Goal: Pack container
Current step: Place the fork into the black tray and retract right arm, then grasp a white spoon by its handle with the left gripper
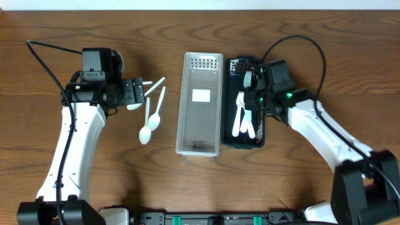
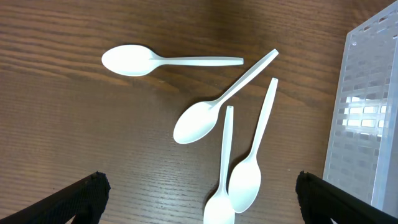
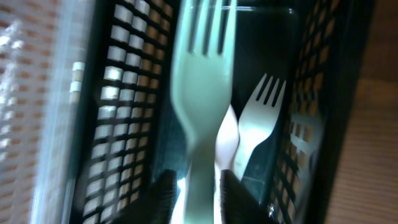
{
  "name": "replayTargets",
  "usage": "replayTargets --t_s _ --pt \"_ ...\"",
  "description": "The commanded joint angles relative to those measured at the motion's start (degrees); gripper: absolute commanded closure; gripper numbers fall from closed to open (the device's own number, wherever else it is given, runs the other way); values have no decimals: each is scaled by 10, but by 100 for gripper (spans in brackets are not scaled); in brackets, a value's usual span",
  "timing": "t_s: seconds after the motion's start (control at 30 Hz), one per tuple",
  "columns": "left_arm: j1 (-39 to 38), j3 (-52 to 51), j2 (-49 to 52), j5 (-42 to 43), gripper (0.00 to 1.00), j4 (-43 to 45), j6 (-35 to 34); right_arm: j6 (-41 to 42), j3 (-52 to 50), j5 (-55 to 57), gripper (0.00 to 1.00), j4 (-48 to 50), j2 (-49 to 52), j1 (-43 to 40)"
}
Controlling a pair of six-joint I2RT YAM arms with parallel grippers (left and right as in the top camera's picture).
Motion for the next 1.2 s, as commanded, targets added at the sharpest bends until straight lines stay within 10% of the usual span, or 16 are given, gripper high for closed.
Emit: replayTargets --t_s 0.0,0.27,0.83,1.17 --pt "2 9 4 0 2 -10 -33 -19 12 -5 46 5 -4 1" --pt "2 9 4 7 2 -28 -35 -45 172 57 20 -137 -69 -64" --pt "3 152 121 -14 2 -130 -24 -52 237 83 1 -329 -69 -324" --pt "-14 274 288 -13 11 -196 156 -52 237 84 1 -323 -69 -328"
